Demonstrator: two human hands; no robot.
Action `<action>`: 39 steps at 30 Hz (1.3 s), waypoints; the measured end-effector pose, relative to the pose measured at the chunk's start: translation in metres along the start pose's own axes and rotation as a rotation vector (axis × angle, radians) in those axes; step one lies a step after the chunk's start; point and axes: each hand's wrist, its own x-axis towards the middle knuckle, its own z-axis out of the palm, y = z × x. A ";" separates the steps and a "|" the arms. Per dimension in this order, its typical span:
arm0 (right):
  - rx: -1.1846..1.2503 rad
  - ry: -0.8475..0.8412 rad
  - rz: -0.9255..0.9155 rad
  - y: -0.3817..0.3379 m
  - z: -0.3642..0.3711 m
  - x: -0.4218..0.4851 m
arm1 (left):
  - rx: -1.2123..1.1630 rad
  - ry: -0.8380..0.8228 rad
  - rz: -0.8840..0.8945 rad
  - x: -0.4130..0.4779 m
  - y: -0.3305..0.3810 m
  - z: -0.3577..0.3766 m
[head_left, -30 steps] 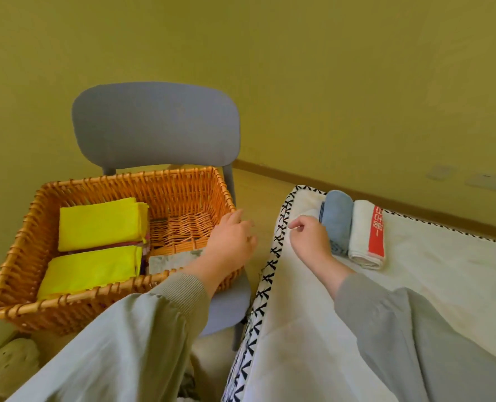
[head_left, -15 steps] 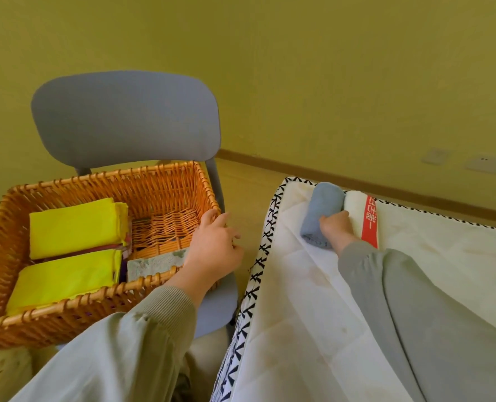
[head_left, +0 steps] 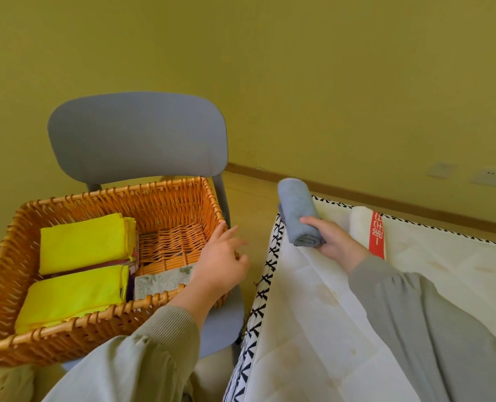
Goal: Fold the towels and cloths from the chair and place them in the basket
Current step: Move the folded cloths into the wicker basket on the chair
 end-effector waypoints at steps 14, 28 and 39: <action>-0.216 -0.490 -0.324 -0.036 0.050 -0.094 | -1.377 0.089 -0.252 0.018 0.061 -0.034; -0.771 0.565 -0.338 0.004 -0.067 -0.035 | -1.189 0.035 -0.456 0.018 0.064 0.005; -0.129 0.417 0.081 0.023 -0.099 -0.024 | -1.142 -0.105 -0.405 0.010 0.061 0.015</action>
